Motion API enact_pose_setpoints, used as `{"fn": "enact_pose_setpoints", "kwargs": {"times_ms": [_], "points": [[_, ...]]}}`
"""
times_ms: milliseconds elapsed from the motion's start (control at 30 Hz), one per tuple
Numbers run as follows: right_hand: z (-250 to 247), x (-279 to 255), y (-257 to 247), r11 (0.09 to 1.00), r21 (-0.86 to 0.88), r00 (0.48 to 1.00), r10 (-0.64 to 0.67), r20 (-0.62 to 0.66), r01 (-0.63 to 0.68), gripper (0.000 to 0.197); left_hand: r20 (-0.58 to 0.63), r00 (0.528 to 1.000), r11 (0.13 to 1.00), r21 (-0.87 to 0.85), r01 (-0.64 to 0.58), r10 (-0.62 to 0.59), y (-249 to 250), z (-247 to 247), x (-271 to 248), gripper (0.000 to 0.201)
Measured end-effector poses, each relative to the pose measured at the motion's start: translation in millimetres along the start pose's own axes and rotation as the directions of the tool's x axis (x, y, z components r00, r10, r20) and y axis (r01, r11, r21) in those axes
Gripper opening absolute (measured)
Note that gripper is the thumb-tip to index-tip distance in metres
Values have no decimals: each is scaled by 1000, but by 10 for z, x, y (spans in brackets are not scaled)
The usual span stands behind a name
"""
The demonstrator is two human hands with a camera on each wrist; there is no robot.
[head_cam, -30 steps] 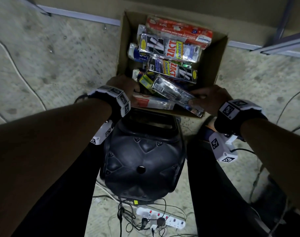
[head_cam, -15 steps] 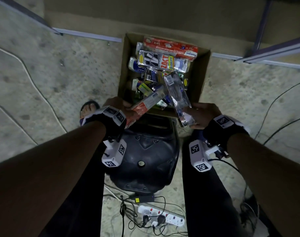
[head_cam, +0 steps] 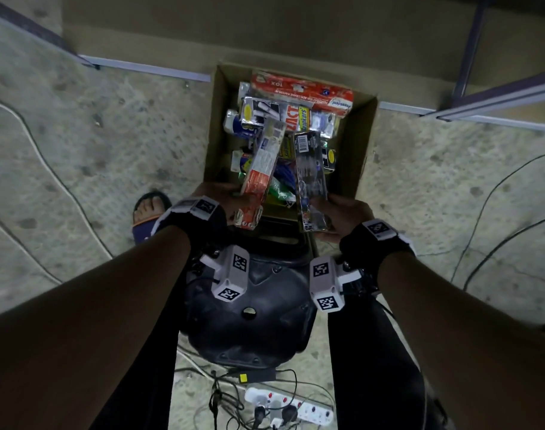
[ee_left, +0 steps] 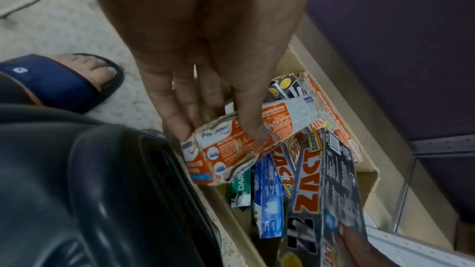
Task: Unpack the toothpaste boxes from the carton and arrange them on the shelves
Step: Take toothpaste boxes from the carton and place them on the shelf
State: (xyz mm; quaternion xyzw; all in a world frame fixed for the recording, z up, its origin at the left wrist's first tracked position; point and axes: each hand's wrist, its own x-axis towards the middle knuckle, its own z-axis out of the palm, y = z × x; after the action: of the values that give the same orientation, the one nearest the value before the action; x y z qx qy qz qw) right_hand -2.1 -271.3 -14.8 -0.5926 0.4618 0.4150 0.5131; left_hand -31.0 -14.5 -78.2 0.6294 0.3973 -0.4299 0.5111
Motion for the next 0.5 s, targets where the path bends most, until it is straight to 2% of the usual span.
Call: {"fn": "enact_pose_setpoints", "kwargs": {"times_ms": [100, 233, 267, 367, 433, 500], "points": [[31, 124, 76, 1000, 7, 1000, 18, 18, -18, 28, 24, 1000, 999, -53, 7, -6, -59, 77, 41, 70], [61, 322, 218, 996, -87, 1000, 10, 15, -9, 6, 75, 997, 999, -44, -22, 25, -152, 147, 79, 70], [72, 367, 247, 993, -114, 1000, 2, 1, -2, 5, 71, 997, 997, -70, -23, 28, -182, 163, 94, 69], [91, 486, 321, 972, -230, 996, -54, -65, 38, 24, 22, 999, 997, -68, -31, 33, -242, 197, 130, 55], [78, 533, 347, 931, -354, 992, -114, -62, 85, 10, 3, 1000, 999, -43, -23, 24, -245, 188, 151, 48], [60, 559, 334, 881, -455, 984, -171, -48, 131, 16, -14, 998, 998, 13, -54, 54, -227, 164, 170, 51]]}}
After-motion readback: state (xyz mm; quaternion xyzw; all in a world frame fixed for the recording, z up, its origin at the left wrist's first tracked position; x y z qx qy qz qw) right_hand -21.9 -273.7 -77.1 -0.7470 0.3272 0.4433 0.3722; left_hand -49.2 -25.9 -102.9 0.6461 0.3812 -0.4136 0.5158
